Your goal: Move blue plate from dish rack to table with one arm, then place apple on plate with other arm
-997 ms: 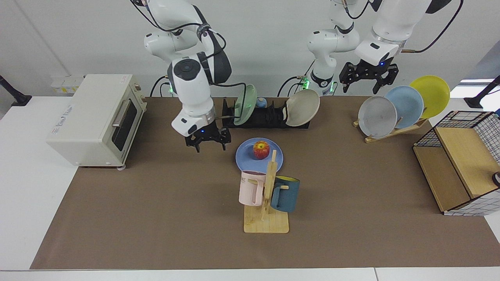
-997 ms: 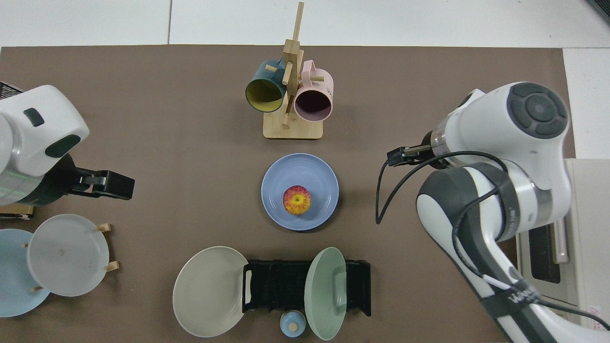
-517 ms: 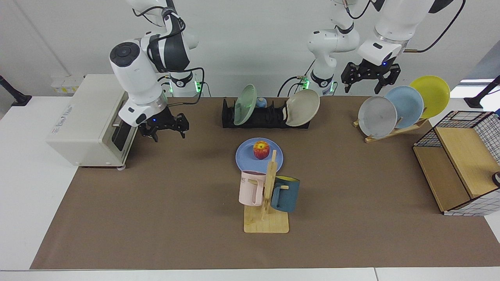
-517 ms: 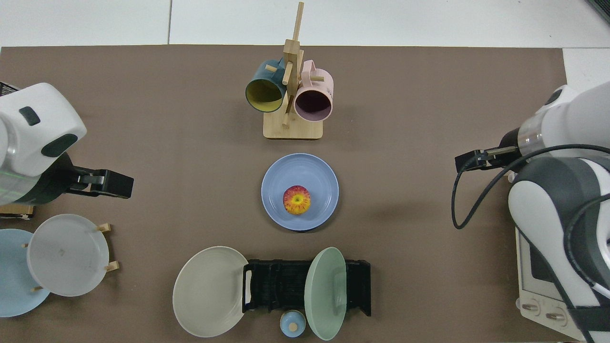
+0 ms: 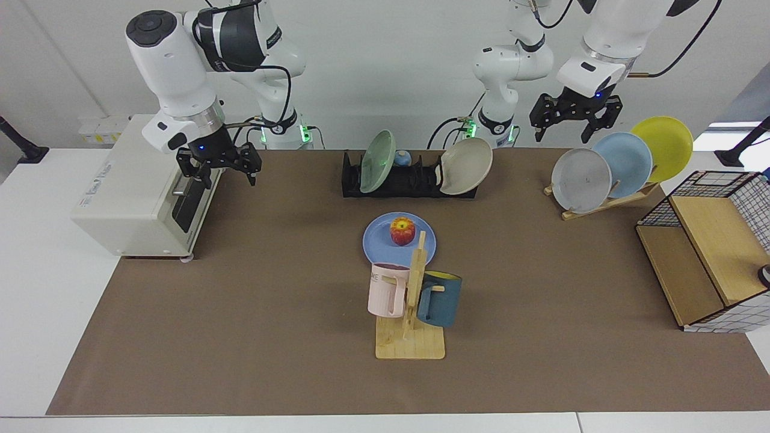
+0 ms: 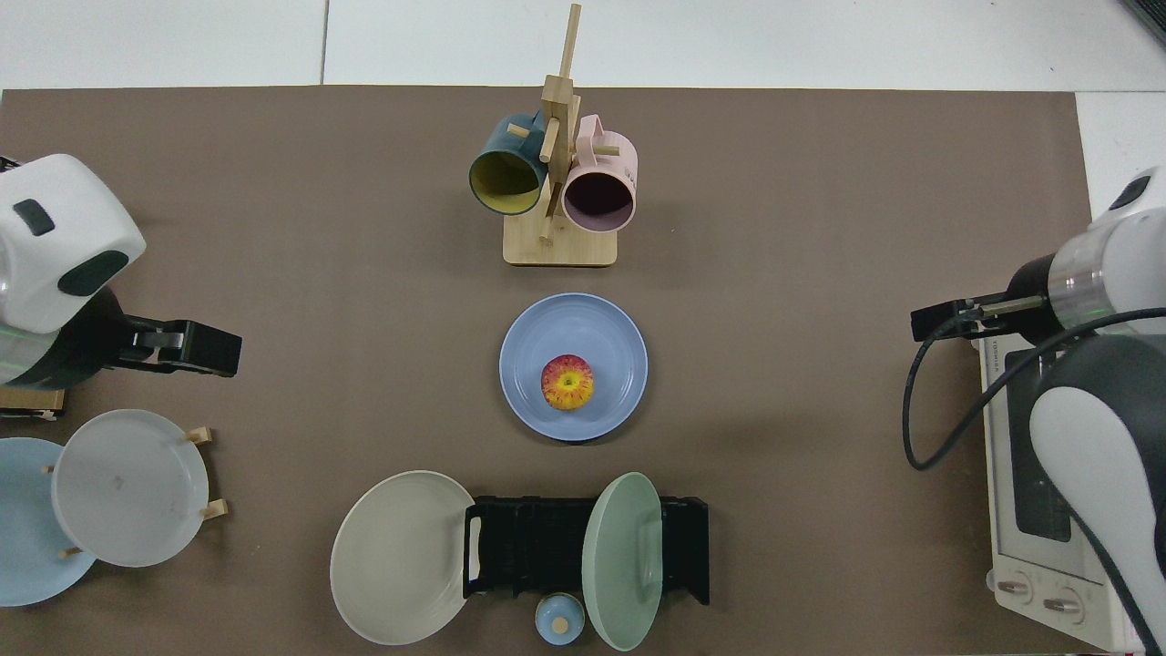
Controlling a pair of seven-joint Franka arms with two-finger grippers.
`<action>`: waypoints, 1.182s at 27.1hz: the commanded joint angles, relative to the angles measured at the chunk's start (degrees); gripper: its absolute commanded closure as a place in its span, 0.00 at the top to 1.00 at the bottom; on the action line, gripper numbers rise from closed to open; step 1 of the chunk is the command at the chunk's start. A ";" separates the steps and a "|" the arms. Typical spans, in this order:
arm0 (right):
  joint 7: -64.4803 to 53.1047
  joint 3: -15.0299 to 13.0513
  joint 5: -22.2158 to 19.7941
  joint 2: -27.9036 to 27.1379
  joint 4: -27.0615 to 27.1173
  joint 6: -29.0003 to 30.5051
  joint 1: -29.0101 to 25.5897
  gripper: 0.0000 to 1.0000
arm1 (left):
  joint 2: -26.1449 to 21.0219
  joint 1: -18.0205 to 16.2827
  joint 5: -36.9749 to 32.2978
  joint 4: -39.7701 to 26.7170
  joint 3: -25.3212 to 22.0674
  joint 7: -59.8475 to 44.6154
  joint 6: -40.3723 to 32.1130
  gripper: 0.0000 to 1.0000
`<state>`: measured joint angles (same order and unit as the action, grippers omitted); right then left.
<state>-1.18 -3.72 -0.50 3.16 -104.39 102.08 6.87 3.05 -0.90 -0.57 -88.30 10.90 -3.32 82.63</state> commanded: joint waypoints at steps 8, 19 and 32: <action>-1.81 0.82 -0.20 0.62 0.68 -0.30 -1.42 1.00 | 0.29 0.28 -0.22 0.50 -0.36 -0.64 -1.06 1.00; -1.80 0.82 -0.11 0.71 0.67 -0.47 -2.12 1.00 | 0.29 0.28 -0.22 0.50 -0.36 -0.64 -1.06 1.00; -2.07 0.82 -0.20 4.05 1.38 -8.82 -3.70 1.00 | 0.29 0.28 -0.22 0.50 -0.36 -0.64 -1.06 1.00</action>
<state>-1.71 -3.72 -1.11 5.57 -102.97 95.70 4.35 3.05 -0.92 -0.58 -88.30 10.90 -3.35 82.62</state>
